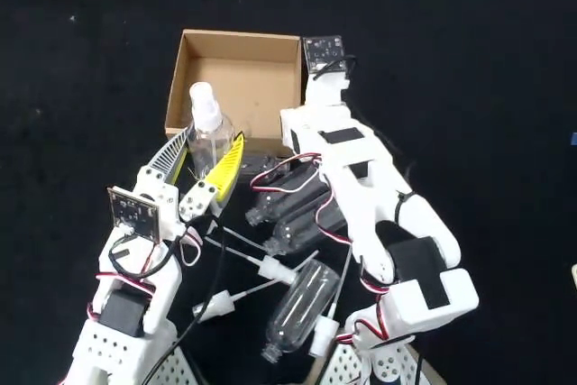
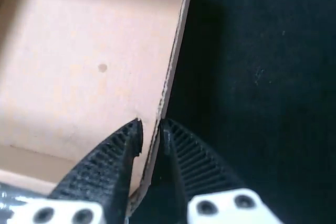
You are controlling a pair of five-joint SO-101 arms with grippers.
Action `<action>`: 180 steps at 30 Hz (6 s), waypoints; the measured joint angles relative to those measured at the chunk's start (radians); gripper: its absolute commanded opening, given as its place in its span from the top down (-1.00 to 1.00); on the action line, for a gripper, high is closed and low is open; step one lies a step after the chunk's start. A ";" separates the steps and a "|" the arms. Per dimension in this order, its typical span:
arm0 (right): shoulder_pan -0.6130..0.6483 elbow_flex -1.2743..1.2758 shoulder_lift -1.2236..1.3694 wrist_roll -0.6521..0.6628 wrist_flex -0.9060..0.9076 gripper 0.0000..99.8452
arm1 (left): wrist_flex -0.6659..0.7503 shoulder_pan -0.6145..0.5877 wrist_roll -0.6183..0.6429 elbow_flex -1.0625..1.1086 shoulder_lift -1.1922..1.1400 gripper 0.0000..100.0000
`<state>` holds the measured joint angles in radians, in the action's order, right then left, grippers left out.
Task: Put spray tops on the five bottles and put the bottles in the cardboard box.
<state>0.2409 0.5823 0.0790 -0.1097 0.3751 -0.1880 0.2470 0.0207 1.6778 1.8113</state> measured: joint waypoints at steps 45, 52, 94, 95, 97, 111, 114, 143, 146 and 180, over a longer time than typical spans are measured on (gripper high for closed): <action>-0.094 -0.256 0.153 0.416 0.379 0.98 | 0.000 0.000 0.000 0.000 0.000 0.73; -0.092 -0.256 0.152 0.416 0.411 0.98 | 0.000 0.000 0.000 0.000 0.000 0.73; -0.068 -0.242 0.124 0.473 0.480 0.98 | 0.000 0.000 0.000 0.000 0.000 0.73; -0.066 -0.229 0.109 0.473 0.482 0.98 | 0.000 0.000 0.000 0.000 0.000 0.73; -0.066 -0.196 0.074 0.473 0.483 0.98 | 0.000 -0.003 0.000 0.000 0.000 0.73; -0.031 -0.126 0.005 0.489 0.466 0.54 | 0.009 -0.127 0.000 0.000 0.000 0.73; -0.026 -0.126 -0.002 0.489 0.470 0.51 | 0.009 -0.127 0.000 0.000 0.000 0.73; -0.100 0.347 -0.959 0.206 0.514 0.51 | 0.470 -0.183 0.000 0.005 -0.190 0.73; -0.100 0.367 -0.961 0.198 0.499 0.51 | 0.583 -0.183 0.000 0.005 -0.313 0.73; -0.100 0.534 -0.954 0.196 0.279 0.51 | 1.542 -0.184 0.000 -0.741 -2.156 0.73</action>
<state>0.1412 1.1162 -0.8753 0.0867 0.6544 1.3541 0.0629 0.0207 0.9367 -0.3445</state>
